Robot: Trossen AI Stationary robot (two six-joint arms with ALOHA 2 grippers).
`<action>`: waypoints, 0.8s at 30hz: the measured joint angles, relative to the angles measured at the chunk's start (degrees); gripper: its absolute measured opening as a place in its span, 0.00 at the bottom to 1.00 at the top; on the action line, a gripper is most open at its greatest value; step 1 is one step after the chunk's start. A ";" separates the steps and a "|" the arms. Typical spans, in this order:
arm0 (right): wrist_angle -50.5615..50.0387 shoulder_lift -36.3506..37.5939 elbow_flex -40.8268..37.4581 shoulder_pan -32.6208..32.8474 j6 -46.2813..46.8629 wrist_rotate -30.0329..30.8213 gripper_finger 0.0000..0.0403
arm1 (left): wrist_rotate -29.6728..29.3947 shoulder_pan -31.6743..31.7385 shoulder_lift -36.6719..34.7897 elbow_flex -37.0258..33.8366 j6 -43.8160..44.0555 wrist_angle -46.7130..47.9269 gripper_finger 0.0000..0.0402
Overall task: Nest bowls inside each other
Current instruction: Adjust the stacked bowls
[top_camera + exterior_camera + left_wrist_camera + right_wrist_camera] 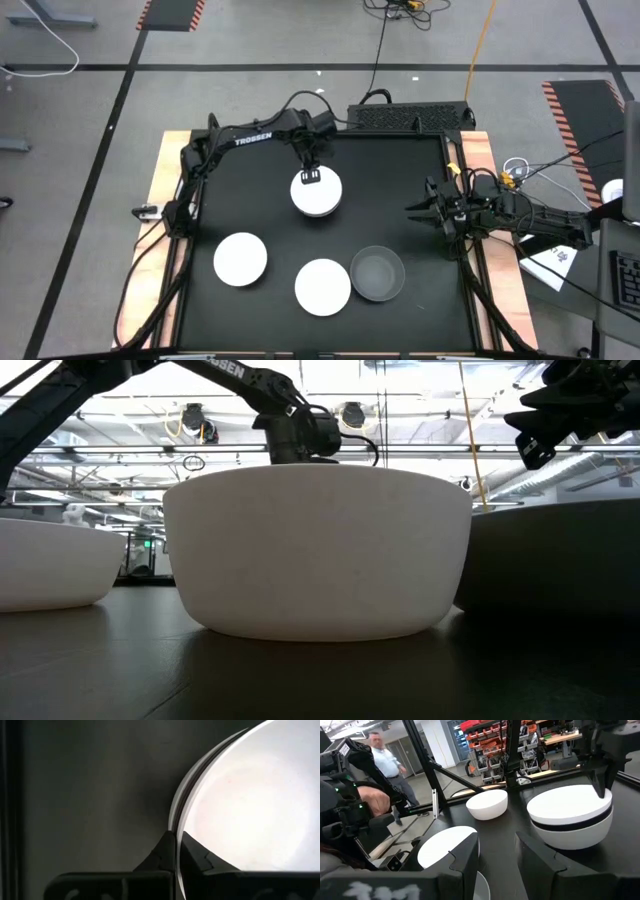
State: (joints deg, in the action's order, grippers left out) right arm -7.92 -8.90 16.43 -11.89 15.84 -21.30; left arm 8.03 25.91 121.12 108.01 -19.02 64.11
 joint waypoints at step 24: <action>-0.02 0.01 0.00 0.00 0.24 0.00 0.30 | -2.05 -2.80 0.01 -2.50 1.40 -1.50 0.01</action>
State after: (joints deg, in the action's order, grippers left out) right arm -7.94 -8.88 16.43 -11.89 16.08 -21.30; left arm 5.98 23.11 121.13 105.51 -17.62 62.61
